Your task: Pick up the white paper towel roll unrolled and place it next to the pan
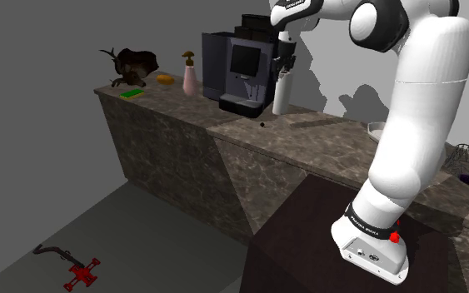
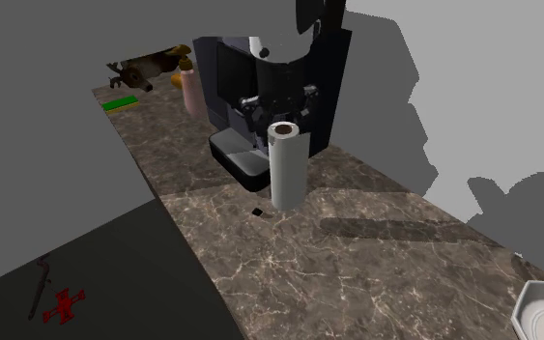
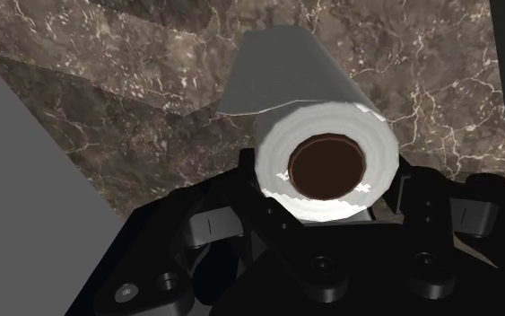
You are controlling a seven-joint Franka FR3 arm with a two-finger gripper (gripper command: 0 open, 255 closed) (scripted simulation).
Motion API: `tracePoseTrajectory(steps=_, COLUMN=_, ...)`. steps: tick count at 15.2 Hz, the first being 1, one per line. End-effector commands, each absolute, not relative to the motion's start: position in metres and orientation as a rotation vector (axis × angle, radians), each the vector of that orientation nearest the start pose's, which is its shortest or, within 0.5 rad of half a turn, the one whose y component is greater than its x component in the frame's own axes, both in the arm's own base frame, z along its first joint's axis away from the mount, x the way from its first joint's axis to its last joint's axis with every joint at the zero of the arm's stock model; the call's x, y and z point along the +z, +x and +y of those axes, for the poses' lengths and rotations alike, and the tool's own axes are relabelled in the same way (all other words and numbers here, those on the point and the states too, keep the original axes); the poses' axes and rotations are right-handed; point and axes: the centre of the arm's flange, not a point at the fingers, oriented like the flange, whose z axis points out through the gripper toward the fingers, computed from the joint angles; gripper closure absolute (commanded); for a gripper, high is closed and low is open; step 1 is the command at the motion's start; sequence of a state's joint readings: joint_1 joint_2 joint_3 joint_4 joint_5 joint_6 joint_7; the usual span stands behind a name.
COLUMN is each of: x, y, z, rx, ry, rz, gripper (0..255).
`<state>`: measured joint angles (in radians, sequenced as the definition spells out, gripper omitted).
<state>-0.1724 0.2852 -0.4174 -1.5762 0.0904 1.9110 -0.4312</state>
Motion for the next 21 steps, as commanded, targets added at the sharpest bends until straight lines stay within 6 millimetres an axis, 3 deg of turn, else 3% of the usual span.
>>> tracePoseTrajectory(steps=1, x=0.505, y=0.559, z=-0.333, rx=-0.082, ry=-3.19, rz=0.266, gripper=255)
tracePoseTrajectory(steps=21, x=0.61, y=0.559, z=-0.333, rx=-0.082, ry=-3.19, rz=0.266, gripper=255)
